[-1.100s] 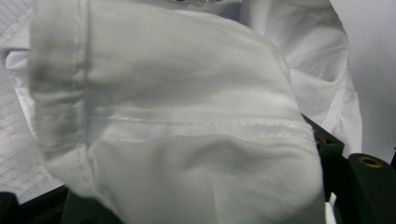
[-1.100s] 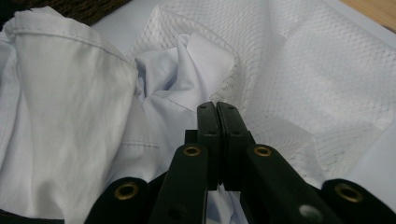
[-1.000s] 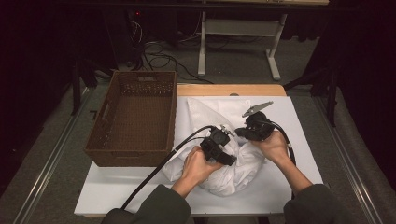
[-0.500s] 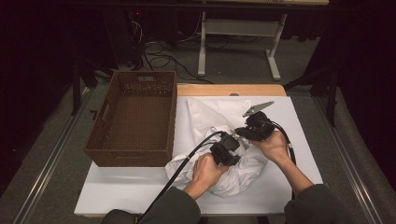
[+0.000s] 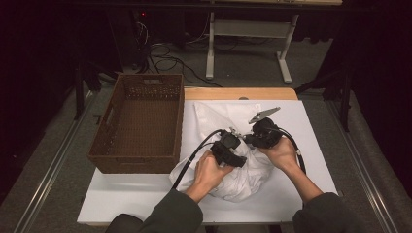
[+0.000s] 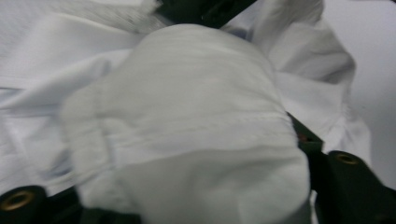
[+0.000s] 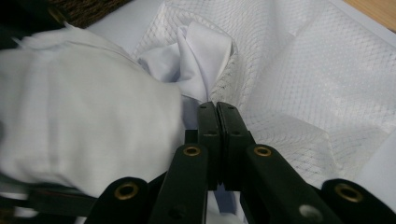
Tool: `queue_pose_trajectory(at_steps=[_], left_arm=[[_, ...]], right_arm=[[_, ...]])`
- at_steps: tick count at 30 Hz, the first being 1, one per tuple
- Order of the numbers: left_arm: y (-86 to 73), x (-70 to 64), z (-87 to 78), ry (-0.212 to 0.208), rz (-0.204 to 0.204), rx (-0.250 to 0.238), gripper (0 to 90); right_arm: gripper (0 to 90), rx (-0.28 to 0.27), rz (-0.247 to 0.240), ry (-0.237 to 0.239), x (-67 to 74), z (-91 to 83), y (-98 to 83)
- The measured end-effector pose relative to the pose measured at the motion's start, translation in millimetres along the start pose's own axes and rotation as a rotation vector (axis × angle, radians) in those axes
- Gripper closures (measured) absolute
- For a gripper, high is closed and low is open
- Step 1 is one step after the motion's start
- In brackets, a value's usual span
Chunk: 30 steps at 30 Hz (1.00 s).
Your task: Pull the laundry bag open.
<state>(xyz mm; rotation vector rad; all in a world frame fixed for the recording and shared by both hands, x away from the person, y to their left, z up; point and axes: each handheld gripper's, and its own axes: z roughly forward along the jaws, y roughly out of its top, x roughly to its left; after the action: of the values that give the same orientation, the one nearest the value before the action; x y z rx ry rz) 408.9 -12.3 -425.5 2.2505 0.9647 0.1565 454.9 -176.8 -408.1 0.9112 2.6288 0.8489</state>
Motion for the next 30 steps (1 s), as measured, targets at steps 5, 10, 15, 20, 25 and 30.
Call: queue_pose_trajectory(at_steps=[5,10,15,20,25,30], left_arm=[[-3.0,12.5,-31.8,0.023,-0.001,-0.028,35.6],[-6.5,26.7,-43.2,0.06,-0.003,-0.022,35.3],[-9.8,37.2,-12.9,0.046,0.004,0.077,41.6],[-17.0,46.2,20.0,-0.109,-0.049,0.124,68.3],[-18.4,38.9,19.8,-0.166,-0.013,0.134,83.8],[-18.2,19.3,6.4,-0.205,0.061,0.102,85.2]], right_arm=[[90.0,-0.003,-0.003,-0.006,3.8,0.5,1.6],[90.0,0.004,0.001,-0.013,8.2,1.3,2.9],[90.0,0.014,0.007,-0.019,8.5,1.0,3.3],[90.0,0.018,0.012,-0.024,6.7,1.5,2.6],[90.0,0.011,0.014,-0.025,5.2,2.5,3.2],[90.0,-0.016,0.004,-0.021,8.5,0.8,5.8]])
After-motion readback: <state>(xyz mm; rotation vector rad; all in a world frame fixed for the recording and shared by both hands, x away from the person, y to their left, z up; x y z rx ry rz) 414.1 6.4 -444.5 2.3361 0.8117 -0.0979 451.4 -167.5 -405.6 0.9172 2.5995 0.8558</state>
